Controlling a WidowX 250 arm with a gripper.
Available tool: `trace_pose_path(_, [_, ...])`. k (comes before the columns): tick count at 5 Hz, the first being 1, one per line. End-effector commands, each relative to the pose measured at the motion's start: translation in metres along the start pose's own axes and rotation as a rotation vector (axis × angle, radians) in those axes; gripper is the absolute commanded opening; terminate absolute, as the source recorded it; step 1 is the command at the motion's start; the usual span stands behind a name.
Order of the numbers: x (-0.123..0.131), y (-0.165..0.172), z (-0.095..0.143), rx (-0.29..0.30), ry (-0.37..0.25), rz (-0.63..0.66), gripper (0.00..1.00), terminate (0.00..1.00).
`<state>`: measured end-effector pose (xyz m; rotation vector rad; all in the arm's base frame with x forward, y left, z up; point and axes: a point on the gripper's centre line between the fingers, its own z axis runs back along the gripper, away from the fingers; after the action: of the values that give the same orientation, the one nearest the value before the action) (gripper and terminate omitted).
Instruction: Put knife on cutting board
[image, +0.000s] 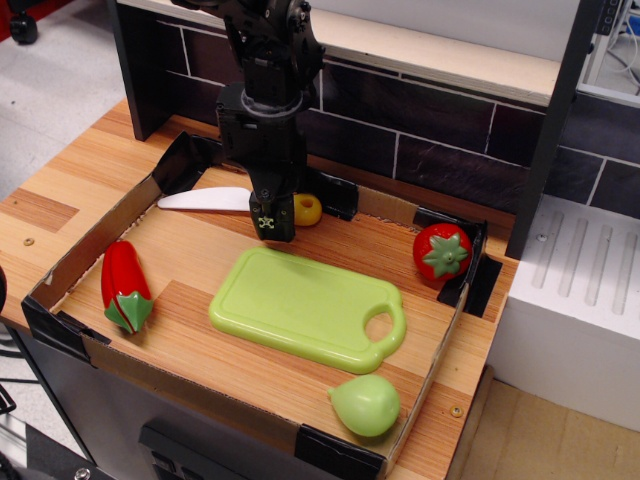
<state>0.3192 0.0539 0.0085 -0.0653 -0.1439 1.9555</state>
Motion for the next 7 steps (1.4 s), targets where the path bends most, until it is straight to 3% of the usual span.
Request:
trace_pose_path(1, [-0.003,-0.019,0.013,-0.095,-0.008,0.0,0.0,0.0])
trace_pose_path(3, [0.0,-0.014,0.007,-0.172,-0.036,-0.08,0.0,0.0])
trace_pose_path(5, [-0.001,0.0,0.034,-0.18,0.007,-0.104,0.0,0.0])
trace_pose_path(7, [-0.015,0.016,0.063,-0.12,0.087,-0.124,0.0,0.0])
